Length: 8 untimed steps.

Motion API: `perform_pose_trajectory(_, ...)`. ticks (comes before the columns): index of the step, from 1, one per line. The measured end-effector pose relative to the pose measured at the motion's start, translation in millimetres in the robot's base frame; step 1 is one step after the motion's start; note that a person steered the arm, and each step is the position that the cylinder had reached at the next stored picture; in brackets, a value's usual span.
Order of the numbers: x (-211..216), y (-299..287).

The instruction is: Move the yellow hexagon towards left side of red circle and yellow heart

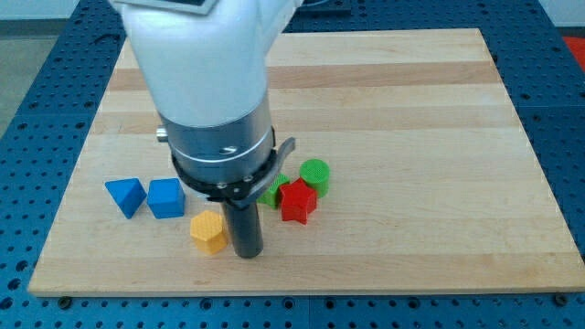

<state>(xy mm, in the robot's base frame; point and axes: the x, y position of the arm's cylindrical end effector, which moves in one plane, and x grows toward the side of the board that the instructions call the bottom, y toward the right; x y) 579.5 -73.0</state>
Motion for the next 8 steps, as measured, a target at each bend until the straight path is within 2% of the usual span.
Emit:
perform_pose_trajectory(4,-12,-144)
perform_pose_trajectory(6,-53,-152)
perform_pose_trajectory(8,-49,-124)
